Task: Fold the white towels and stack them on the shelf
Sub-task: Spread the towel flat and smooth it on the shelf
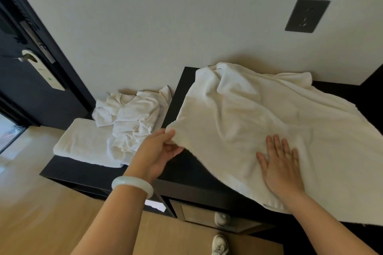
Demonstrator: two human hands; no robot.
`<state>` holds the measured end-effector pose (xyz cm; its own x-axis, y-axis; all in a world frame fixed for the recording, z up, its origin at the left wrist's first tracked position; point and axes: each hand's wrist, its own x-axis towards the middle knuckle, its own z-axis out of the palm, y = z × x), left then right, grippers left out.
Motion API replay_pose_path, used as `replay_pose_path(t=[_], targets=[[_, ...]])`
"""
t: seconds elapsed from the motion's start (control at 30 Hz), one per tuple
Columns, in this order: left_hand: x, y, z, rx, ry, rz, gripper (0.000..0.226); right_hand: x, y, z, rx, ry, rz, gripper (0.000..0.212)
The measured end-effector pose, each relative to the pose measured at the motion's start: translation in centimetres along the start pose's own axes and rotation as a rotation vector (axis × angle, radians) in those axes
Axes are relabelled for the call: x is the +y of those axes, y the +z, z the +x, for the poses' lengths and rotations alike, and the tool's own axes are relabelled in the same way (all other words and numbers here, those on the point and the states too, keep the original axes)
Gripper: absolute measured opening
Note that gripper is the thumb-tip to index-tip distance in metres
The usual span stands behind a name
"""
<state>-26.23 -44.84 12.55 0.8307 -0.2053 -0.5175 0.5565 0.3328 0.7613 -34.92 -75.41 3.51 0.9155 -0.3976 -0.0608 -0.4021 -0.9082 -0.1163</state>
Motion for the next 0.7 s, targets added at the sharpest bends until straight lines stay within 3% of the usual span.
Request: replay_pose_path(t=[0.2, 0.27, 0.33, 0.4, 0.43, 0.5, 0.57, 0.63, 0.7], targets=[[4.5, 9.0, 1.3, -0.484, 0.169, 0.190, 0.014, 0.2, -1.6, 0.1, -0.028, 0.042, 0.172, 0.055], [3.9, 9.9, 2.8, -0.417, 0.134, 0.317, 0.023, 0.3, -2.5, 0.0, -0.068, 0.070, 0.410, 0.053], [1.8, 9.8, 4.6, -0.267, 0.082, 0.745, 0.035, 0.5, -3.4, -0.3, -0.033, 0.096, 0.730, 0.046], [-0.8, 9.4, 4.8, -0.162, 0.099, 1.423, 0.035, 0.8, -4.2, -0.7, -0.039, 0.110, 0.845, 0.041], [-1.9, 9.3, 4.9, -0.138, 0.022, 1.485, 0.034, 1.0, -4.5, -0.9, -0.061, 0.131, 0.869, 0.041], [-3.8, 9.7, 4.4, -0.123, -0.030, 1.178, 0.027, 1.5, -5.2, -0.9, -0.079, 0.157, 0.925, 0.039], [-5.5, 10.8, 3.6, -0.174, 0.081, 1.065, 0.038, 1.4, -5.4, -0.7, -0.062, 0.139, 1.010, 0.027], [-7.4, 12.1, 2.8, -0.213, 0.187, 1.160, 0.056, 0.9, -5.2, -0.7, -0.045, 0.080, 0.986, 0.031], [-7.9, 13.2, 2.3, -0.196, 0.255, 1.205, 0.050, 1.0, -3.9, -0.3, -0.012, 0.084, 0.911, 0.041]])
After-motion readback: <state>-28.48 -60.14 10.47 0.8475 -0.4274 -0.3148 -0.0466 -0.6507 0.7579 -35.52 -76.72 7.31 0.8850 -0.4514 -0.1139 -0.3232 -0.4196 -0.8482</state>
